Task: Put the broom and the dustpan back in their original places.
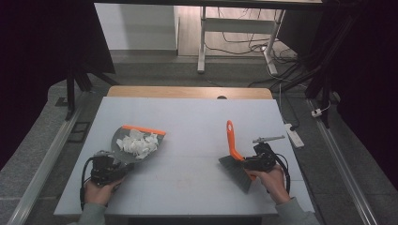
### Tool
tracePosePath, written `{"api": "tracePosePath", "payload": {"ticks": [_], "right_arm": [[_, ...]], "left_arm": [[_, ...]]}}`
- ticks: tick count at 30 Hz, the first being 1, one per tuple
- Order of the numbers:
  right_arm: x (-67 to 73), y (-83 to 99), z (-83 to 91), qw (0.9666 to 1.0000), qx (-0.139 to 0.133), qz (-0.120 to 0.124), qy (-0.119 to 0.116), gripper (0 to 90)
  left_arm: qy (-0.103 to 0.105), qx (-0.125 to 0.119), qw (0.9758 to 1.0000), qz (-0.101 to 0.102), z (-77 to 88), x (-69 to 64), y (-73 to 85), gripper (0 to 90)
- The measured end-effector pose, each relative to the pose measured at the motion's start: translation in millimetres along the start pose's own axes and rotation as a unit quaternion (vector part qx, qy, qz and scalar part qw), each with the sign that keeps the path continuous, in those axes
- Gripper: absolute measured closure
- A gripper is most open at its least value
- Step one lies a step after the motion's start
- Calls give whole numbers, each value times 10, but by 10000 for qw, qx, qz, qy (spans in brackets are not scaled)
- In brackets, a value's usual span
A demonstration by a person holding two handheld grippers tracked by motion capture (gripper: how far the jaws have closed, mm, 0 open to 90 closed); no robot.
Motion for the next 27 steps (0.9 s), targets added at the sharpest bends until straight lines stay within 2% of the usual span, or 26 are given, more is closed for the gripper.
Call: {"api": "tracePosePath", "payload": {"ticks": [6,10,13,16,19,24,27], "right_arm": [[-169,-12,-68,9994,97,-327,104,698],[-272,-9,-101,9988,203,-417,180,687],[-321,-1,-123,9985,267,-387,296,672],[-347,-7,-131,9982,278,-243,473,633],[-382,-6,-140,9970,320,-127,693,589],[-439,-4,-151,9938,378,-12,1041,517],[-476,-5,-148,9926,363,-17,1155,488]], "left_arm": [[-223,61,9996,180,-97,45,2,609],[-327,106,9990,268,-140,72,14,609],[-350,159,9988,316,-164,82,28,608],[-373,153,9987,310,-170,78,28,605],[-299,133,9989,327,-177,68,26,589],[-226,90,9993,269,-170,46,15,424],[-237,39,9995,217,-143,41,10,284]]}}
Point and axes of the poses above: each handheld gripper's, and its own axes: z roughly backward along the jaws, y roughly out of its underside, x roughly to its left, the point moved 8 cm from there along -z, roughly forward along the jaws, and after that the axes turned 12 degrees about y, right-handed, at the moved point
